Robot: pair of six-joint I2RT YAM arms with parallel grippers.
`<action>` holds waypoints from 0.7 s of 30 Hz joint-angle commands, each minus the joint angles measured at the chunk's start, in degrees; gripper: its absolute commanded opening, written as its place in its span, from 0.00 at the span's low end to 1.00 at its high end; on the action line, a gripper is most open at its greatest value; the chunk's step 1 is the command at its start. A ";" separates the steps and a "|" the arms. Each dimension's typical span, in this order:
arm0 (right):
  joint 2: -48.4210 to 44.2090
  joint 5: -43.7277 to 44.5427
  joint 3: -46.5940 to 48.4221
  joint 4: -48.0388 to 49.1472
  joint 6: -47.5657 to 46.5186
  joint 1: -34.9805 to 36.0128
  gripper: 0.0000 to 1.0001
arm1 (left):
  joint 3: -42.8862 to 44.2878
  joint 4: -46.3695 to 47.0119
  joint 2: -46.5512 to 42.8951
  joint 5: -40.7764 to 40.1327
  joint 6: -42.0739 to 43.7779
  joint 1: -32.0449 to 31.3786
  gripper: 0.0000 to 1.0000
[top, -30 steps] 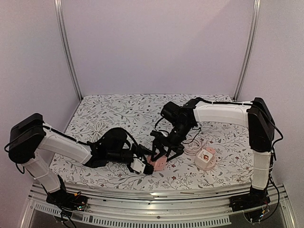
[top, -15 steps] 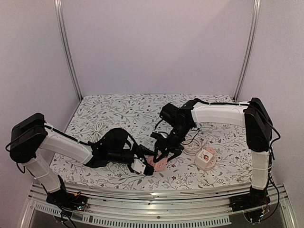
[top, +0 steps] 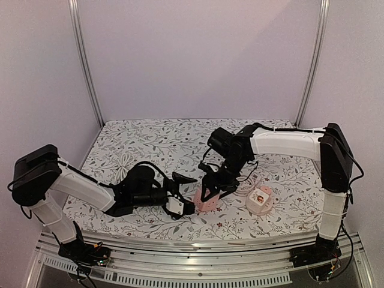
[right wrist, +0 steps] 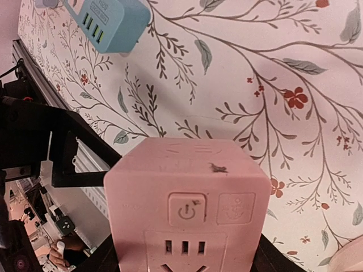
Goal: Insert the plug
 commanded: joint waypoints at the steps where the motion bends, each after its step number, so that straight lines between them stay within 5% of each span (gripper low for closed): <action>1: -4.98 6.79 -2.15 3.42 1.20 -0.98 0.00 | -1.53 3.73 -2.89 -3.60 -5.59 -0.84 0.99; 8: -8.63 12.97 -4.26 6.17 1.71 -1.52 0.00 | -3.37 4.02 -8.00 -11.51 -16.92 -0.88 0.99; 11: -9.72 15.09 -5.17 7.26 1.96 -1.57 0.00 | -2.76 1.96 -11.22 -23.24 -33.42 -0.72 0.99; 15: -11.02 17.91 -6.55 8.93 1.97 -1.79 0.00 | 4.80 -22.25 -15.15 -32.02 -46.80 -0.07 0.99; 21: -12.71 18.30 -9.73 11.36 1.39 -2.11 0.00 | 4.40 -31.91 -18.34 -35.88 -60.05 0.11 0.99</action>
